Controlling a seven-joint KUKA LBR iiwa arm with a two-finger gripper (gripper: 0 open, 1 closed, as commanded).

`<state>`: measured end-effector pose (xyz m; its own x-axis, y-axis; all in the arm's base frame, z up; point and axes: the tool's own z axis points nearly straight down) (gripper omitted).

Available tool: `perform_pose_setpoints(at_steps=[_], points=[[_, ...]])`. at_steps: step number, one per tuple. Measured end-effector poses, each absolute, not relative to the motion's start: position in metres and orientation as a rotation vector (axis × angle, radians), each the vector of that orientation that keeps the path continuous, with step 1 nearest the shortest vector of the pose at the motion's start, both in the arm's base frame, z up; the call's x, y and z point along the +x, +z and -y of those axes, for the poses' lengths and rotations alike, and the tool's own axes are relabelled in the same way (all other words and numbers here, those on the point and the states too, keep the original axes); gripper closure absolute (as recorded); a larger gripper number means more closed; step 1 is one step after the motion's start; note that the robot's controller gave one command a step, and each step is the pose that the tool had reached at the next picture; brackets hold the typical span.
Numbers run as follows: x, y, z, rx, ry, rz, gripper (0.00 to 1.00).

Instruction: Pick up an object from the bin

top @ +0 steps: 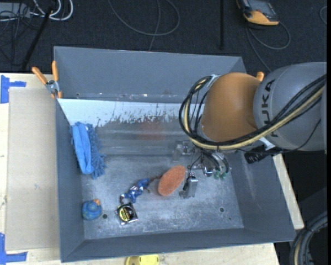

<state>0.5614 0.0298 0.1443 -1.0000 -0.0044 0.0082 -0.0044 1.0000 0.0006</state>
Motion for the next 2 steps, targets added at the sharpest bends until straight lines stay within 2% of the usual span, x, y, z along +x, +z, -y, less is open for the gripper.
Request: perform_pose_setpoints(at_steps=[1, 2], points=[[0.563, 0.149, -0.030, 0.006, -0.001, 3.140, 0.00], [0.559, 0.080, -0.025, 0.016, -0.001, 3.149, 1.00]])
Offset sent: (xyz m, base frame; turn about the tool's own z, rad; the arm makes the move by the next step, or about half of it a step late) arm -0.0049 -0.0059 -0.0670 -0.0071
